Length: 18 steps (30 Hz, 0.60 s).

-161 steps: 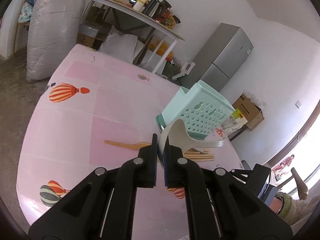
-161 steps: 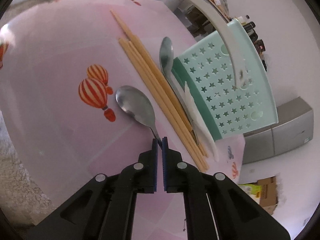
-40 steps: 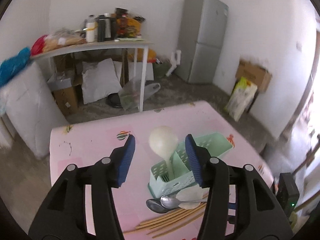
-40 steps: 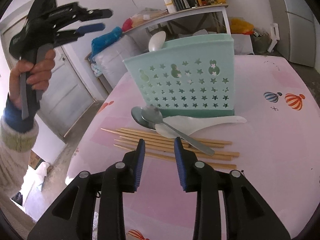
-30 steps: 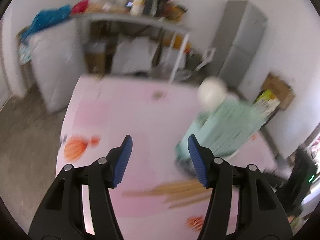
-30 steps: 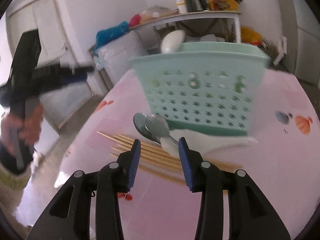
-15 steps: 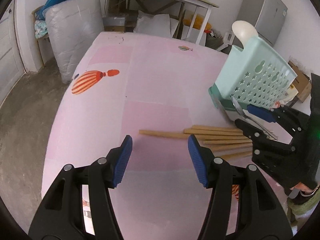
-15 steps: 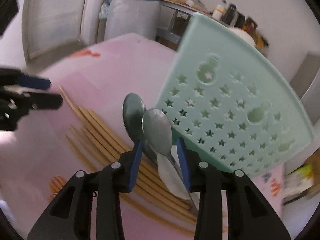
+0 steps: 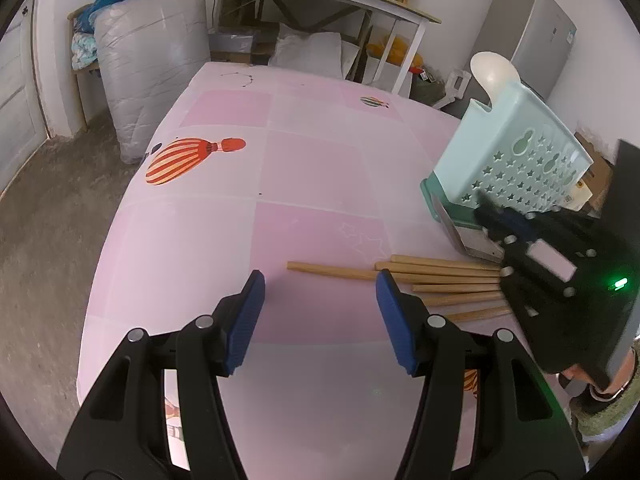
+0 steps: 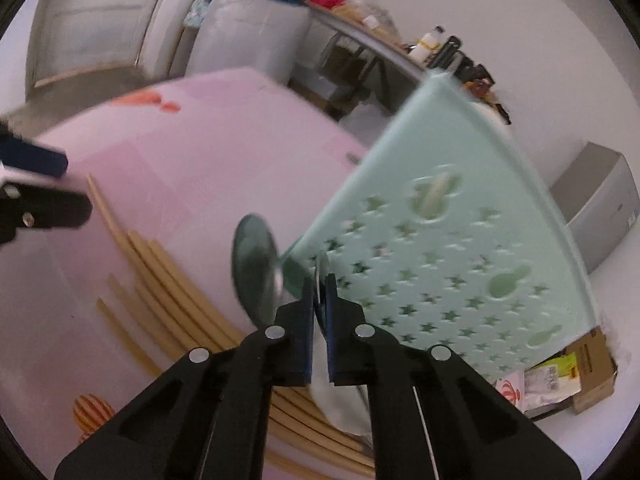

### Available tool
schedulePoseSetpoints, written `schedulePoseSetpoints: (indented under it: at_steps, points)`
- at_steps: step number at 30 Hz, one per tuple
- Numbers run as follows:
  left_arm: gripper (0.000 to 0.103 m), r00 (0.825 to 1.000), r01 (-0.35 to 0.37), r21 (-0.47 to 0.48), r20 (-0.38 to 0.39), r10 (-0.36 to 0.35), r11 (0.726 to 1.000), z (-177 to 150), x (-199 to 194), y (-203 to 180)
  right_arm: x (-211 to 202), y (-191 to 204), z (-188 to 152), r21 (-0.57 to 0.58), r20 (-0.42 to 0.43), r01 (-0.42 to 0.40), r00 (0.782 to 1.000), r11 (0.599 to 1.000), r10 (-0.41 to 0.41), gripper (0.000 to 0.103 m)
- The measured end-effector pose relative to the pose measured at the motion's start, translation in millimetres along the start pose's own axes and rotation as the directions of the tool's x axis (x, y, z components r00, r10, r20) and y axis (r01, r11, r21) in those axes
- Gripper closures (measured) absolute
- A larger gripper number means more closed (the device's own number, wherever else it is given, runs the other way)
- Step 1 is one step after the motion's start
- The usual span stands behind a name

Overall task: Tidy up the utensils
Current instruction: 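Close the right gripper on a steel spoon beside the holder, then lift the steel spoon with the right gripper and drop it into the holder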

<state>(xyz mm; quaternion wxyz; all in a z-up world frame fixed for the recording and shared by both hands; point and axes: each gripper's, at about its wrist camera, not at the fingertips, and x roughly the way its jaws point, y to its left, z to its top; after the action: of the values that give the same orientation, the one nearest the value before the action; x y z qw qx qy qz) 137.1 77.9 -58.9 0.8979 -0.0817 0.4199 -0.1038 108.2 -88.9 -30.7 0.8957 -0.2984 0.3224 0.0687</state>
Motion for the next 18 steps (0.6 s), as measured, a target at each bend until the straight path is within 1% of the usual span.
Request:
schedulePoseSetpoints:
  at_steps: [3, 5, 7, 9, 10, 11, 12, 14, 17, 18]
  points:
    - [0.048, 1.000, -0.002, -0.001, 0.001, 0.002, 1.000, 0, 0, 0, -20, -21, -1, 0.093, 0.029, -0.030, 0.999, 0.995, 0.028, 0.099]
    - [0.048, 1.000, -0.005, 0.000, 0.002, 0.005, 1.000, 0, -1, 0, -38, -41, -4, 0.176, 0.057, -0.059, 0.997, 0.983, 0.050, 0.099]
    - [0.048, 1.000, -0.010, 0.004, 0.002, 0.010, 1.000, 0, -1, 0, -59, -66, -9, 0.281, 0.092, -0.101, 0.993, 0.955, 0.078, 0.099]
    - [0.048, 1.000, -0.017, 0.006, 0.001, 0.017, 1.000, -1, -1, 1, -74, -83, -18, 0.371, 0.114, -0.136, 0.988, 0.919, 0.100, 0.099]
    - [0.048, 1.000, -0.019, 0.006, 0.001, 0.019, 1.000, -1, -1, 1, -79, -95, -22, 0.418, 0.125, -0.158, 0.985, 0.894, 0.115, 0.099]
    - [0.048, 1.000, -0.021, 0.005, 0.001, 0.021, 1.000, -1, -2, 2, -85, -109, -31, 0.479, 0.147, -0.195, 0.979, 0.856, 0.140, 0.099]
    - [0.048, 1.000, -0.023, 0.005, -0.001, 0.023, 1.000, -1, -2, 2, -89, -124, -41, 0.541, 0.165, -0.230, 0.972, 0.809, 0.166, 0.099]
    - [0.048, 1.000, -0.024, 0.002, -0.004, 0.024, 1.000, -2, -3, 2, -90, -145, -59, 0.625, 0.190, -0.276, 0.961, 0.730, 0.201, 0.099]
    - [0.048, 1.000, -0.023, -0.001, -0.008, 0.023, 1.000, -2, -4, 1, -91, -165, -79, 0.699, 0.221, -0.315, 0.949, 0.642, 0.225, 0.099]
    - [0.048, 1.000, -0.022, 0.002, -0.010, 0.022, 1.000, -2, -4, 0, -91, -170, -83, 0.716, 0.231, -0.324, 0.946, 0.618, 0.228, 0.099]
